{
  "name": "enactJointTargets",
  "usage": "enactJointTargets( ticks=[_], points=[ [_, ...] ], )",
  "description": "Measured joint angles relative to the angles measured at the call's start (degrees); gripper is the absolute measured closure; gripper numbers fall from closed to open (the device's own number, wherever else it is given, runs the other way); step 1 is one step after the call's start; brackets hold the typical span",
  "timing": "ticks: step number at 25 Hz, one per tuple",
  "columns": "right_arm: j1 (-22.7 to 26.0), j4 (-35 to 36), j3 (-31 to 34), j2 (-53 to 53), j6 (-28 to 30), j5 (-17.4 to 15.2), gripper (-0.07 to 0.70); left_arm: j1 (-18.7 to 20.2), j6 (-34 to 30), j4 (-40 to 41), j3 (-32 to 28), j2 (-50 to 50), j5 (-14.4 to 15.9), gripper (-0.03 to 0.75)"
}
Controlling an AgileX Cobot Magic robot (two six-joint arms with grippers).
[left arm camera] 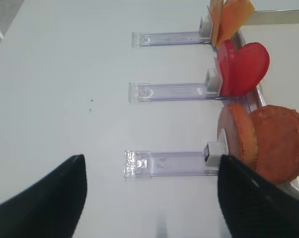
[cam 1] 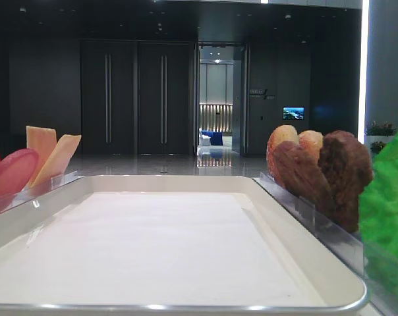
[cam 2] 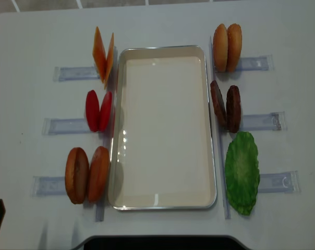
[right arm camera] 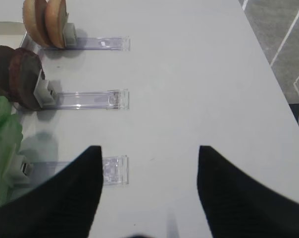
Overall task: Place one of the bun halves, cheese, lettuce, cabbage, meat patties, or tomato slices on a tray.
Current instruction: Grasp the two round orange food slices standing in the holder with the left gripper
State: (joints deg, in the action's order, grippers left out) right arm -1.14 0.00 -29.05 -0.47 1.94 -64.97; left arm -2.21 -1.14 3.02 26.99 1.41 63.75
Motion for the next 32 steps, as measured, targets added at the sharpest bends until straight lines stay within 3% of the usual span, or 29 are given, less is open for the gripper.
enactJointTargets(
  ticks=[32],
  points=[
    [0.00,0.00,0.00,0.00,0.00,0.00,0.227,0.00,0.00,-0.54,0.00,0.00,0.00,0.085]
  ],
)
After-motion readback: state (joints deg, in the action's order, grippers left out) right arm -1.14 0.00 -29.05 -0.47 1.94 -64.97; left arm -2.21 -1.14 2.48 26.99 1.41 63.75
